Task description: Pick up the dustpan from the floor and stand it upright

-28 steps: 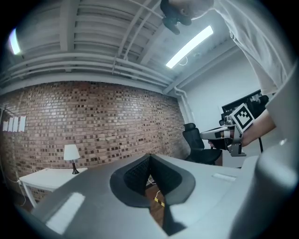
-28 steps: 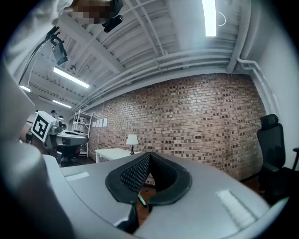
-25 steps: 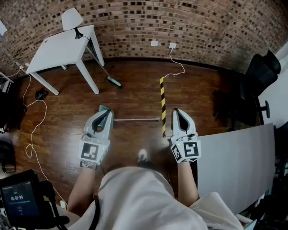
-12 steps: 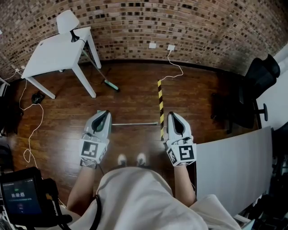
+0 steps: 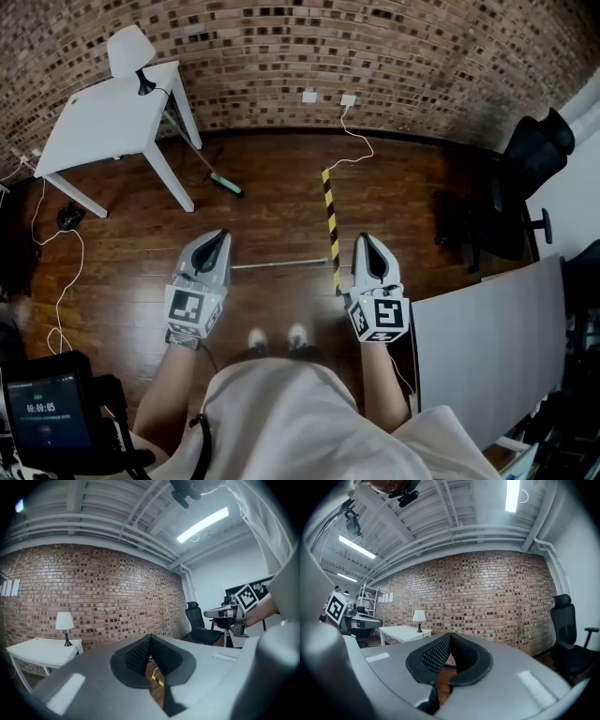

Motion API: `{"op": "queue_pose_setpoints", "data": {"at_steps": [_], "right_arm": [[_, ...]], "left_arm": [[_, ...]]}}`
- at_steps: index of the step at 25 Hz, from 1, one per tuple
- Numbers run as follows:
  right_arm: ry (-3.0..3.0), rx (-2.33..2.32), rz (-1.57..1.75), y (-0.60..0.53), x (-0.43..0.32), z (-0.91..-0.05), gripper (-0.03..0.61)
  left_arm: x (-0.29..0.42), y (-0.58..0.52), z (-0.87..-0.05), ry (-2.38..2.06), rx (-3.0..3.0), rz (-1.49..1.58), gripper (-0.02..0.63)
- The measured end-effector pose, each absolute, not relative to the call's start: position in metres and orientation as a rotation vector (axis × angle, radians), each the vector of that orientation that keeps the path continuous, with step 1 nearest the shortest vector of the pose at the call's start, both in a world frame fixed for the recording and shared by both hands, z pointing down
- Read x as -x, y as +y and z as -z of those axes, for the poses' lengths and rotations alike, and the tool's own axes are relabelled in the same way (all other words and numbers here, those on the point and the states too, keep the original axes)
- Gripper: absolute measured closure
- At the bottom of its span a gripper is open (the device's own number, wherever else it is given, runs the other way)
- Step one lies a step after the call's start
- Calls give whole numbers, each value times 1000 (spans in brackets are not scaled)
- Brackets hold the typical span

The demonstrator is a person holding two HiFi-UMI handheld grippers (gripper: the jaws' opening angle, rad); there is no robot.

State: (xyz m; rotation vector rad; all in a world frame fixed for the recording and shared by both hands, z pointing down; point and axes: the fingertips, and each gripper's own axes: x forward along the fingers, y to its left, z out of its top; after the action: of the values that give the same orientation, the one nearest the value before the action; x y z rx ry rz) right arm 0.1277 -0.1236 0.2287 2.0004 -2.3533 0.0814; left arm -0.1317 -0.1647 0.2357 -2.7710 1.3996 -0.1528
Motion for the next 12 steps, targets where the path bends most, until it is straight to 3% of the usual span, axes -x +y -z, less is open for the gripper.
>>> {"op": "queue_pose_setpoints", "data": {"at_steps": [12], "right_arm": [[-2288, -1966, -60, -146, -148, -287, 554]], "left_arm": [[74, -219, -297, 1220, 2859, 242, 612]]}}
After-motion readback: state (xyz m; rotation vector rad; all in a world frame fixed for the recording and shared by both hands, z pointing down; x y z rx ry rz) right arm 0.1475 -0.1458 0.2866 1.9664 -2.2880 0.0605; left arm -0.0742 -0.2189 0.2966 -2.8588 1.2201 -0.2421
